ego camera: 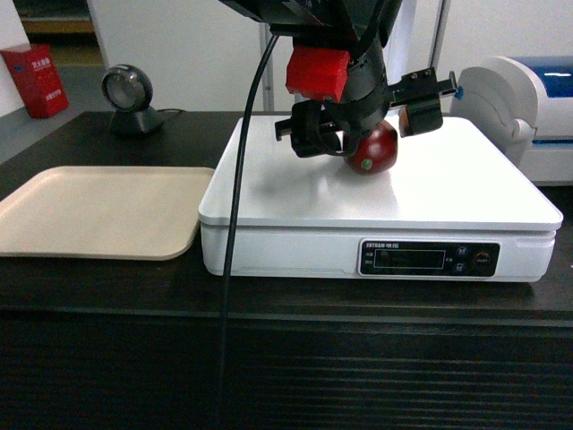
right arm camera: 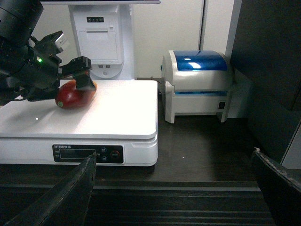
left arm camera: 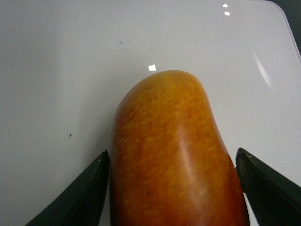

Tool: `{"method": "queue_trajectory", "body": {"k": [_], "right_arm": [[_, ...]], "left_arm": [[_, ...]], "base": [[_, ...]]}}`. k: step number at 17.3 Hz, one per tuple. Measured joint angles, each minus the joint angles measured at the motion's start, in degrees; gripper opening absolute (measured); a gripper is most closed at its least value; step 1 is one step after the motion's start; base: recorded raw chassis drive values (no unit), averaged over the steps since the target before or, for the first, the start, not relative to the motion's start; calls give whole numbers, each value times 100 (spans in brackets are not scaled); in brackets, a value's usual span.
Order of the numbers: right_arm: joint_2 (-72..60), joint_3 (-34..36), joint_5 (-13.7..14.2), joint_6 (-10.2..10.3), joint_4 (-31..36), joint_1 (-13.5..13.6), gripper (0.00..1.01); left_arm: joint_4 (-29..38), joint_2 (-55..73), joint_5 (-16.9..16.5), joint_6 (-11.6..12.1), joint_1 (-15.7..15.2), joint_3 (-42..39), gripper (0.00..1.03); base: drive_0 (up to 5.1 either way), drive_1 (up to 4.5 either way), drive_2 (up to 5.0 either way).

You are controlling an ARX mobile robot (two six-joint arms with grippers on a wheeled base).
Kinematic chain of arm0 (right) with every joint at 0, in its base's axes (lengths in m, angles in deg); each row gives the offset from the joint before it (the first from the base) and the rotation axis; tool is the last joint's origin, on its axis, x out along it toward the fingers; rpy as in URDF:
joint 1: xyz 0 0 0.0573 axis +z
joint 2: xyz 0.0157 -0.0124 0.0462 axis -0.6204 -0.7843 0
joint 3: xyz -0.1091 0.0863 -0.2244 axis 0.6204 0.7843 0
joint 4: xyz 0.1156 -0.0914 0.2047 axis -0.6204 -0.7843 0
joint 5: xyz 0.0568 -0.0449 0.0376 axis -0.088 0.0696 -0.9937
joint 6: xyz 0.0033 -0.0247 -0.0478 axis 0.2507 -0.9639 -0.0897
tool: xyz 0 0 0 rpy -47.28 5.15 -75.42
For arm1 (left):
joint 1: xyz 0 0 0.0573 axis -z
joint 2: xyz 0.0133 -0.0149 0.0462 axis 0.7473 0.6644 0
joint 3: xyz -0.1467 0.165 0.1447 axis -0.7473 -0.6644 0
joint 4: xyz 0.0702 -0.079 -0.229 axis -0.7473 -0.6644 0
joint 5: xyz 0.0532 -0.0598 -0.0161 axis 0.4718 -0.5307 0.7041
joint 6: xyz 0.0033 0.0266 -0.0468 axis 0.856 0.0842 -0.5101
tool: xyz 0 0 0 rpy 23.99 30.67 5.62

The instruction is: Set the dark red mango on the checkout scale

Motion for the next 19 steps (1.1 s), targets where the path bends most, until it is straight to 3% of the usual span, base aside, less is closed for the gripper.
{"method": "queue_trajectory", "body": {"k": [2,4,5,6,7,9,13,15,16,17,19], "right_arm": [[0,0,0,2,2,0,98],[0,0,0,0,0,0,98],[0,0,0,2,0,0,98],[0,0,0,2,0,0,98],[0,0,0,2,0,0,98],[0,0,0,2,2,0,98],[0,0,0,0,0,0,98],[0,0,0,0,0,0,98],[0,0,-2,0,-2,0,98],[0,0,2,0,-2,0,98],[0,0,0,2,0,0,98]], "left_arm": [[162,-59,0,20,0,-109,100],[487,-214,179,142,-7,-319,98],[1213,-568,498,496,-7,-723,98],[1777,-890,538,767,-7,-1003,98],[2903,-1596,525,1266,-7,-1528,98],[3921,-2586,623,1867,-4,-2245,98],[4758,-3943,442,2247,-22,-3908,98],[4642,-4444,590,2356,-103,-4719,97],[4258,-4966,1438,2494,-225,-5292,85],[4321,-5858,1620,2579,-662,-6299,70],[4592,-7230,1257,2592,-1517,-7602,48]], "base": [[0,0,0],[0,0,0],[0,0,0],[0,0,0],[0,0,0],[0,0,0],[0,0,0],[0,0,0],[0,0,0],[0,0,0],[0,0,0]]}}
